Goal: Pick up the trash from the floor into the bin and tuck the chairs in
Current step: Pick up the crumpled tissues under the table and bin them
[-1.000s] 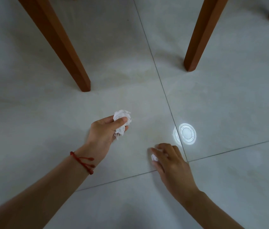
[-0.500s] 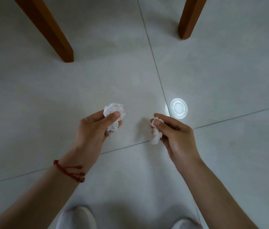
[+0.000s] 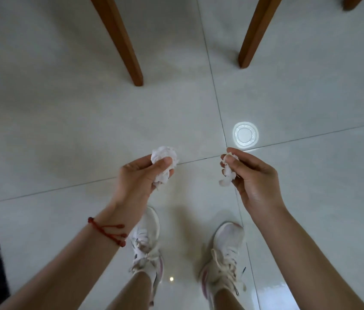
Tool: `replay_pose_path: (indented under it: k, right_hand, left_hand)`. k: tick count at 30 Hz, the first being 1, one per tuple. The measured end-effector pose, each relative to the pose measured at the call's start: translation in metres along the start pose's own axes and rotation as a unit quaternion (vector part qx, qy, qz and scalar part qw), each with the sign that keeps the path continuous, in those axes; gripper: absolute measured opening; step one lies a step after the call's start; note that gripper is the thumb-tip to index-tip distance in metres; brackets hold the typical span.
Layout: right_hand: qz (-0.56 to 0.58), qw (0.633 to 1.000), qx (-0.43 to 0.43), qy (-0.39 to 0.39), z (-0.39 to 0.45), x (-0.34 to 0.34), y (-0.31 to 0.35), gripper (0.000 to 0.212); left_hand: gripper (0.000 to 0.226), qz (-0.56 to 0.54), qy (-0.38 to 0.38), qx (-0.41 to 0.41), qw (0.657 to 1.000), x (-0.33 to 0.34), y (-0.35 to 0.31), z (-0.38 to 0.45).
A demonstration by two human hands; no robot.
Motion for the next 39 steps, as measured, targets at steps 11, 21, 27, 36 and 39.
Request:
replay_pose_path:
  k: [11,21,27,36,39]
  right_hand:
    - [0.015,1.000,-0.018,0.020,-0.138,0.033,0.132,0.016]
    - [0.002,0.997,-0.028,0.070,-0.255,0.067,0.225,0.019]
    - [-0.050,0.987,-0.033,0.147,-0.324,0.107,0.257,0.018]
    - [-0.125,0.966,0.024,0.223,-0.405,0.170,0.236,0.017]
    - [-0.151,0.953,0.056,0.256,-0.436,0.196,0.213,0.016]
  left_hand:
    - [0.008,-0.012,-0.030,-0.002,0.999,0.016,-0.113,-0.157]
    - [0.012,-0.150,-0.086,0.014,0.985,0.005,-0.183,-0.296]
    - [0.008,-0.251,-0.129,0.045,0.958,-0.017,-0.205,-0.369]
    - [0.006,-0.363,-0.219,0.068,0.903,-0.090,-0.185,-0.455]
    - [0.011,-0.400,-0.247,0.078,0.879,-0.120,-0.170,-0.482]
Point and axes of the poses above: each hand's wrist, its own z-axis towards the middle knuckle, its own x-axis out of the palm, y = z × x, the point moved 6 cm from there along z, towards the middle knuckle, and after that the axes turned 1 degree about z, right-handed, at the moved point
